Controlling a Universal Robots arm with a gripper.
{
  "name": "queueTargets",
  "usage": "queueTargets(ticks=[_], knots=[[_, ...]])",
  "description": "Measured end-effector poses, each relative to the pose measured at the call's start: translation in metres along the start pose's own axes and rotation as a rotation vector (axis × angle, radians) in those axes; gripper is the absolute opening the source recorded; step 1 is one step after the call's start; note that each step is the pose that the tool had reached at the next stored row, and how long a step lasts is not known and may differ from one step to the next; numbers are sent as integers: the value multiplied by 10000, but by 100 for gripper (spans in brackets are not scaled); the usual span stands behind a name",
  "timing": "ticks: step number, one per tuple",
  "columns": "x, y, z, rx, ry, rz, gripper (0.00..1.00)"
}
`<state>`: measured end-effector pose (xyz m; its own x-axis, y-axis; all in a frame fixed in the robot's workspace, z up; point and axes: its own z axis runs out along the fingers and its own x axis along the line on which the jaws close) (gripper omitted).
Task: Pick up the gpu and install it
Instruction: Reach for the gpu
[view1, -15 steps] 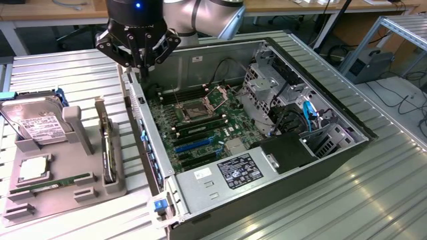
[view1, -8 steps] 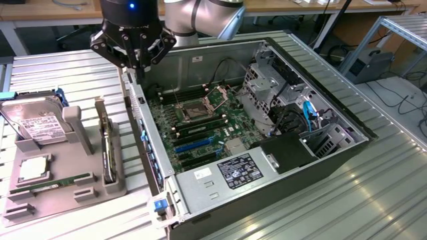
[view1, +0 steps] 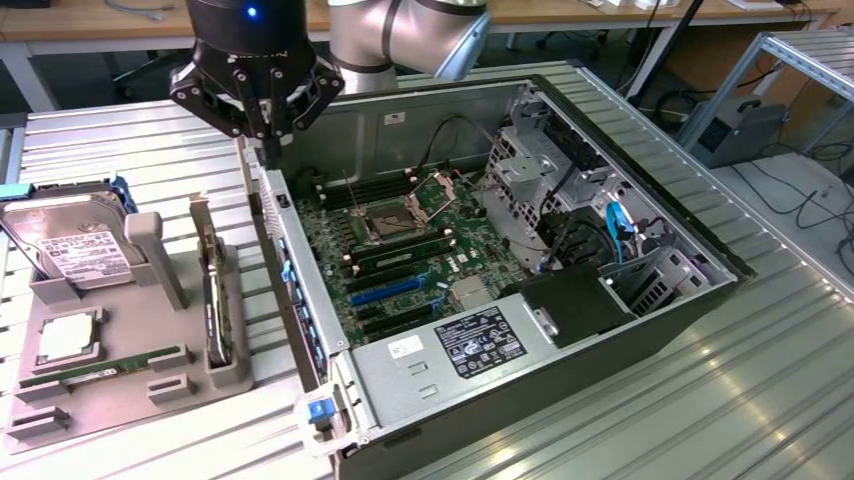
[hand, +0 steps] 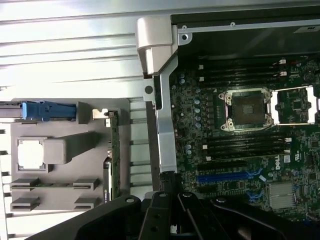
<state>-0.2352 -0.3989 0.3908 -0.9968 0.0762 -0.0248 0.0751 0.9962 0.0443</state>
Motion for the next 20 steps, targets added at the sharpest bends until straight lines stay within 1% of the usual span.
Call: queueTargets(ticks=[20], knots=[[149, -11, -3, 0, 0, 0, 11]])
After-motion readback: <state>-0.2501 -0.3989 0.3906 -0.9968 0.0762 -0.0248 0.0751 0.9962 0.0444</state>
